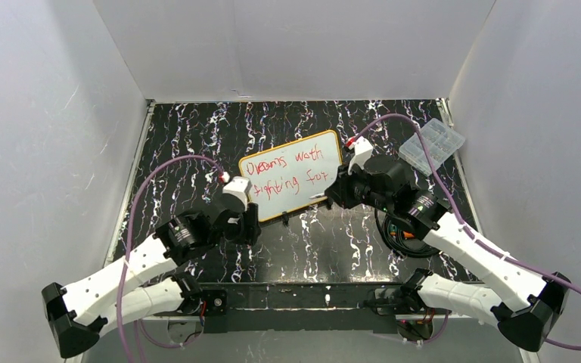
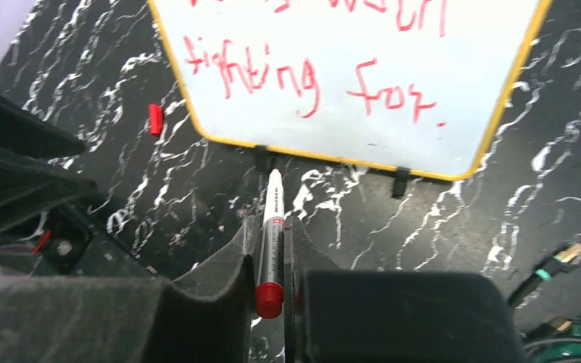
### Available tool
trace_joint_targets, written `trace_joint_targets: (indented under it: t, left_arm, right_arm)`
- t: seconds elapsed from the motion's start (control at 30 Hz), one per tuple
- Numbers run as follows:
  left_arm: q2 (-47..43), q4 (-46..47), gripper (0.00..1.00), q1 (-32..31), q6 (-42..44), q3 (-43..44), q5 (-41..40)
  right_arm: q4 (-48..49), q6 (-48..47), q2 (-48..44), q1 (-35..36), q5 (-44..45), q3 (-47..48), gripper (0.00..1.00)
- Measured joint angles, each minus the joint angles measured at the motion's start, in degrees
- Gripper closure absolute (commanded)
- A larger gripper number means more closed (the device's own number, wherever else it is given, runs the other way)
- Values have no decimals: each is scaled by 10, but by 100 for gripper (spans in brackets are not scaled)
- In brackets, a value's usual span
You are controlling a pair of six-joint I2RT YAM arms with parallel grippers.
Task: Write a sentence on the whiteboard
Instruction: Close the whiteboard marker at the center of the board.
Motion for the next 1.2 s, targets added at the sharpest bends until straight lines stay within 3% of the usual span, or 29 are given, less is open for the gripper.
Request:
trace_joint_targets:
  t: [0.27, 0.4, 0.57, 0.8, 1.2]
  left_arm:
    - [1, -77, 55, 120, -114, -58, -55]
    - [37, -55, 63, 183, -129, -73, -45]
    - [137, -4, 65, 249, -132, -72, -28]
    - [221, 30, 66, 277, -133, -63, -24]
    - [256, 62, 67, 291, -141, -63, -25]
  right_arm:
    - [10, -46, -17, 0, 63, -10, 99]
    - [11, -57, -37, 0, 75, -25, 99]
    - [15, -61, -55, 0, 82, -42, 99]
    - [32, -61, -71, 0, 77, -61, 99]
    - [46, -64, -80, 0, 69, -73, 99]
